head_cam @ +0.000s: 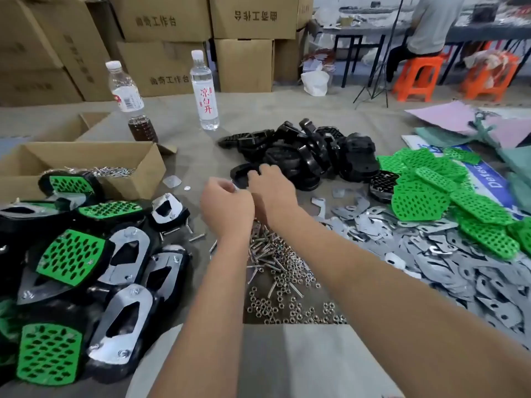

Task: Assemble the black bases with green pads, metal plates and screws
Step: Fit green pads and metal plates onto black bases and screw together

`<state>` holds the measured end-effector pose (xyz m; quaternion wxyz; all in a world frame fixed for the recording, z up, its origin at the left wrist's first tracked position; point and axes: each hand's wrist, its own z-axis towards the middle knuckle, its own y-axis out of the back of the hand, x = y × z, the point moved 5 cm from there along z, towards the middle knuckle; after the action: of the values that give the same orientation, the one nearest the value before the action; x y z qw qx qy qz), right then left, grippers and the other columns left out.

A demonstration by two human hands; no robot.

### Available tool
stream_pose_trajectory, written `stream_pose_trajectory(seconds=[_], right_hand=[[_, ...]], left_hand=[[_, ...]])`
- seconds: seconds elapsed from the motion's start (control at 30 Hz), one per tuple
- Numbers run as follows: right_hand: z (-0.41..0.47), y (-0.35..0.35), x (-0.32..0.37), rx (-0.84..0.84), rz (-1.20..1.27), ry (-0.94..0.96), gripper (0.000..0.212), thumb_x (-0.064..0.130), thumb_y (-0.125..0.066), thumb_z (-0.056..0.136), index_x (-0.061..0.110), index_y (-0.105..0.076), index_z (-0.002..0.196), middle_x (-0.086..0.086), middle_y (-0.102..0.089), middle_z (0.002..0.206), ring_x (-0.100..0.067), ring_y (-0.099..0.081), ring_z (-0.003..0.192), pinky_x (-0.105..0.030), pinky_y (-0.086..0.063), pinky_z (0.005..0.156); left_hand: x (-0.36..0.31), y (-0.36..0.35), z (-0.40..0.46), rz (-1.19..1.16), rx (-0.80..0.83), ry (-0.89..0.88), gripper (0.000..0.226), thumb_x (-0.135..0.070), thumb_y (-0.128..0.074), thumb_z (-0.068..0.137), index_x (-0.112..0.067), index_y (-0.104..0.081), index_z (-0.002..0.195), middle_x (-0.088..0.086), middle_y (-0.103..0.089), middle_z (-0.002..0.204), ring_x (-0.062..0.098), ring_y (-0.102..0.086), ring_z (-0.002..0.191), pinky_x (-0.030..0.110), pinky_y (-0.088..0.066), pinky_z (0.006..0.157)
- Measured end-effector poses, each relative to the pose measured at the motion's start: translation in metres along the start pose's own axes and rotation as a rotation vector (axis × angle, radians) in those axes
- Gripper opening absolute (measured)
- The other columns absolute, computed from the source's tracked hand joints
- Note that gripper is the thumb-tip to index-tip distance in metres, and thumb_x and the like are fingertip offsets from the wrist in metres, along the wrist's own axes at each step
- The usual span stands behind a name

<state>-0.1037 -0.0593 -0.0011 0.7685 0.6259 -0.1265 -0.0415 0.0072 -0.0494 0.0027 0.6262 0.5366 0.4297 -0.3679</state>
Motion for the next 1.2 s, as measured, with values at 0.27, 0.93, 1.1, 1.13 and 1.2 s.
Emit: stream_pose_trajectory(seconds=[0.27,0.93,1.1,1.13,1.2], right_hand=[[0.001,-0.019,-0.005,-0.035,-0.003,0.004,0.037,0.021,-0.060,0.100,0.016,-0.047,0.134,-0.006,-0.049,0.138,-0.035,-0.039,0.132,-0.049,-0.048,0.093],[-0.133,0.096,-0.185,-0.243,0.526,-0.128,0.026,-0.002,-0.062,0.093,0.017,-0.069,0.109,-0.001,-0.074,0.109,-0.021,-0.065,0.111,-0.041,-0.056,0.094],[-0.139,0.073,-0.257,0.107,0.035,-0.335,0.071,0.025,-0.074,0.095,0.029,-0.040,0.156,-0.006,-0.042,0.160,-0.033,-0.031,0.149,-0.063,-0.031,0.118],[-0.140,0.073,-0.260,0.065,0.043,-0.318,0.071,0.028,-0.077,0.093,0.029,-0.042,0.155,-0.006,-0.046,0.157,-0.034,-0.035,0.146,-0.062,-0.033,0.117],[-0.142,0.075,-0.262,-0.034,0.043,-0.302,0.069,0.024,-0.080,0.090,0.025,-0.047,0.151,-0.009,-0.054,0.146,-0.034,-0.043,0.139,-0.059,-0.037,0.115]], left_hand=[[0.013,0.000,0.010,-0.008,-0.032,-0.032,0.031,0.000,-0.056,0.081,-0.023,-0.064,0.099,-0.014,-0.063,0.091,0.018,-0.065,0.093,0.030,-0.042,0.076],[-0.040,-0.058,-0.089,0.407,0.317,-0.741,0.034,-0.044,-0.083,0.083,-0.026,-0.057,0.094,-0.007,-0.058,0.088,0.018,-0.056,0.081,0.034,-0.043,0.065],[-0.021,-0.045,-0.096,-0.154,0.280,-0.291,0.030,-0.051,-0.066,0.094,-0.025,-0.052,0.091,-0.008,-0.061,0.088,-0.001,-0.059,0.077,0.021,-0.047,0.065],[-0.011,-0.046,-0.098,-0.282,0.314,-0.128,0.029,-0.050,-0.066,0.096,-0.023,-0.054,0.092,-0.004,-0.063,0.093,0.004,-0.062,0.083,0.026,-0.053,0.075],[0.007,-0.048,-0.107,-0.493,0.385,0.170,0.025,-0.040,-0.070,0.097,-0.018,-0.059,0.100,0.003,-0.068,0.106,0.020,-0.068,0.101,0.049,-0.059,0.093]])
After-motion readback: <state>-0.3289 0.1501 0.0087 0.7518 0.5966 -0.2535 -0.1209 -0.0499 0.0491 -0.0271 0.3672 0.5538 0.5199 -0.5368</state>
